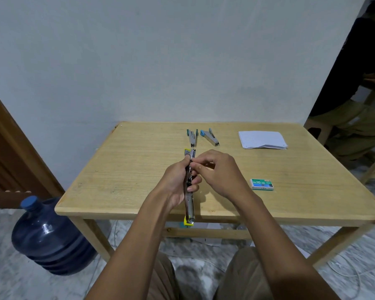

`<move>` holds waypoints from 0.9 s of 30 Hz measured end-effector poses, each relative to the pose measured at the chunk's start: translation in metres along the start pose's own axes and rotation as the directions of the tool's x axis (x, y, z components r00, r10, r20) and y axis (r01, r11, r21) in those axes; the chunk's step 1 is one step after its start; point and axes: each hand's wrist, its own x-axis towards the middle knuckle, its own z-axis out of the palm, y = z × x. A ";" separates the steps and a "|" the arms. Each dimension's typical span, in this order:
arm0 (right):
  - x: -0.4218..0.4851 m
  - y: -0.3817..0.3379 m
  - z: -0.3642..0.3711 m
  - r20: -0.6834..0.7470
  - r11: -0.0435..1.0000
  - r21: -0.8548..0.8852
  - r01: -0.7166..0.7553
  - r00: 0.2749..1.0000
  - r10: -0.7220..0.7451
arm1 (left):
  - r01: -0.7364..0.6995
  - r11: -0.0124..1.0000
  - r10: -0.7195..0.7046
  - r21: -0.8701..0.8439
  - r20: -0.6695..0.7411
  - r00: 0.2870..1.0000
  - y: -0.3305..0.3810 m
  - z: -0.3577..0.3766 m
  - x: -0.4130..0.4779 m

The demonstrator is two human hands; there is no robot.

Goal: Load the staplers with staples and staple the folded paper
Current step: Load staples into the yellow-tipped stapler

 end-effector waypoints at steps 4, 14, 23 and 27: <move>-0.004 0.002 0.002 0.041 1.000 -0.008 -0.003 0.999 0.003 | 0.011 1.000 -0.011 0.006 -0.022 1.000 -0.004 -0.002 0.001; -0.022 0.003 0.015 0.074 0.999 0.022 0.032 0.997 -0.033 | -0.024 0.999 0.027 0.033 -0.098 0.995 0.011 -0.014 0.006; -0.015 -0.001 0.021 0.020 0.857 0.471 -0.211 0.973 0.229 | -0.054 0.995 0.062 0.089 -0.088 0.994 0.012 -0.013 0.001; -0.015 -0.001 0.024 0.044 0.845 0.472 -0.251 0.964 0.262 | -0.077 0.988 0.089 0.137 -0.088 0.992 0.016 -0.010 -0.001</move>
